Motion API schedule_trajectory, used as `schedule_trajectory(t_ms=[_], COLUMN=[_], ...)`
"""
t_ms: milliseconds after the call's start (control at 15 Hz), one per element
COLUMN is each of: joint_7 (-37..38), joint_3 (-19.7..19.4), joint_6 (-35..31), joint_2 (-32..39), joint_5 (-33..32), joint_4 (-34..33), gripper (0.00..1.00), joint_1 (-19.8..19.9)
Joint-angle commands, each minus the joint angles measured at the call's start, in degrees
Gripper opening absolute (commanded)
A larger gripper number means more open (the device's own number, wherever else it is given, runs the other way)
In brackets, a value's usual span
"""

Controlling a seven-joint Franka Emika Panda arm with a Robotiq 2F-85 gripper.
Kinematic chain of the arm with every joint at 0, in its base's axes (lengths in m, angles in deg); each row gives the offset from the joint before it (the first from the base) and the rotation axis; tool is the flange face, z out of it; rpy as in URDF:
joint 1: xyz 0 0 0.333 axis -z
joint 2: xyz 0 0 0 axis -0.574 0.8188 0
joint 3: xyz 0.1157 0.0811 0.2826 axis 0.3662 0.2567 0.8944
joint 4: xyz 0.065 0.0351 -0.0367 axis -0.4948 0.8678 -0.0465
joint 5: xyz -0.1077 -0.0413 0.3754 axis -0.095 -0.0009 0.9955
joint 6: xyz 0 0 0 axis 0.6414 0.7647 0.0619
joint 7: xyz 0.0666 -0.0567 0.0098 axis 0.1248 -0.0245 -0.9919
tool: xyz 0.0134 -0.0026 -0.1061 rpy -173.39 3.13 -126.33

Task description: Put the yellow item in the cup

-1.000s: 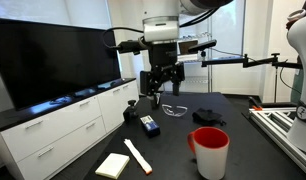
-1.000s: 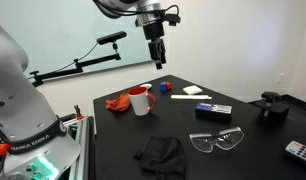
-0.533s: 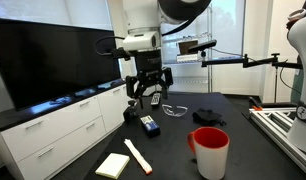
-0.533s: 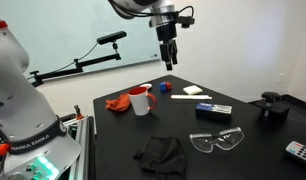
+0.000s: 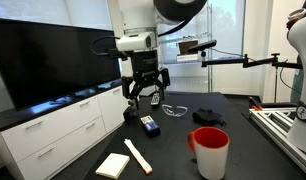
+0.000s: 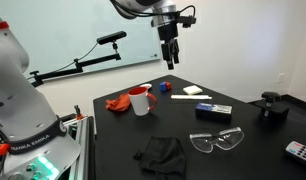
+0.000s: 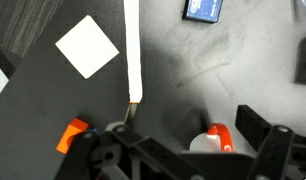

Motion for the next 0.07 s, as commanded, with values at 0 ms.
schedule_trajectory(t_ms=[0], joint_7=[0.3], joint_3=[0.7], joint_6=[1.3], joint_2=[0.1], joint_5=[1.2], joint_4=[-1.8], gripper=[1.00], joint_1=[0.8])
